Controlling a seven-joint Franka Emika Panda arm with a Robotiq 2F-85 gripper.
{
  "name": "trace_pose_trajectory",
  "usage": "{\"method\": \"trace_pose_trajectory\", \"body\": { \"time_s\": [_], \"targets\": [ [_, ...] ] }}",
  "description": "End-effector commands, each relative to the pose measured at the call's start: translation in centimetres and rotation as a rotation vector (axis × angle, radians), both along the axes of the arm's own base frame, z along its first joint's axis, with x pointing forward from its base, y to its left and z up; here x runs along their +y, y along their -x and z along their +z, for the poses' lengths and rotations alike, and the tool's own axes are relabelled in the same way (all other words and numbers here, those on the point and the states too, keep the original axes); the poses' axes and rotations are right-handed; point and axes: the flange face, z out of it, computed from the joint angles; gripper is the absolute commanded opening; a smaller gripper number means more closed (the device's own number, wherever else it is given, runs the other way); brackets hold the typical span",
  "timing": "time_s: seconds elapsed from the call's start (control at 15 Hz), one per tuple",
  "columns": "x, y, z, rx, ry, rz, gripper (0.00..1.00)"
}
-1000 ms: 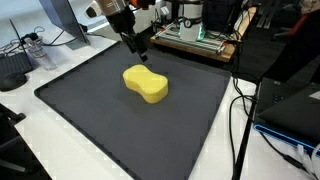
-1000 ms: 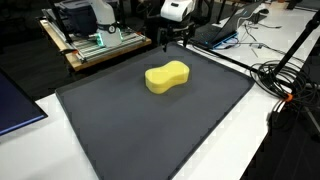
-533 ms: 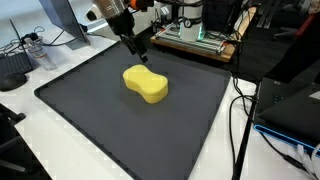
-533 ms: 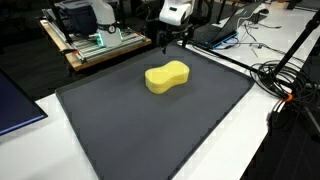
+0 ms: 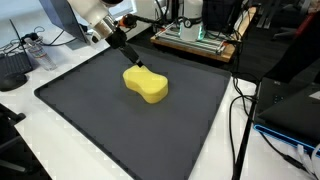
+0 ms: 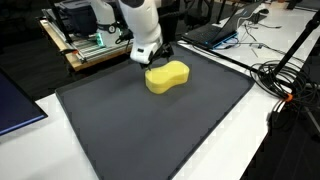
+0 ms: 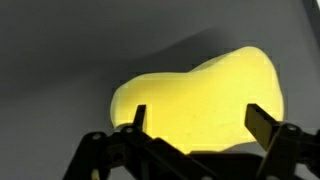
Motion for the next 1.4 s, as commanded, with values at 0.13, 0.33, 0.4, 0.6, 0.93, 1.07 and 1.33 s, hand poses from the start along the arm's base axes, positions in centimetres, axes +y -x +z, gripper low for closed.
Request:
{"method": "trace_pose_trajectory", "body": {
  "time_s": [0.13, 0.33, 0.4, 0.6, 0.93, 1.07, 1.33],
  "targets": [
    [-5.7, 4.2, -3.7, 0.018, -0.111, -0.117, 1.0],
    [-6.9, 5.2, -5.1, -0.025, -0.19, -0.16, 1.0],
    [-7.1, 5.5, -5.5, -0.044, -0.209, -0.172, 1.0],
    [-7.6, 6.1, -6.8, -0.093, -0.27, -0.207, 1.0],
    [-7.9, 5.9, -7.9, -0.148, -0.296, -0.258, 0.68],
    [-7.8, 5.7, -8.1, -0.156, -0.293, -0.27, 0.52],
    [-7.7, 5.6, -8.2, -0.154, -0.292, -0.276, 0.26]
  ]
}}
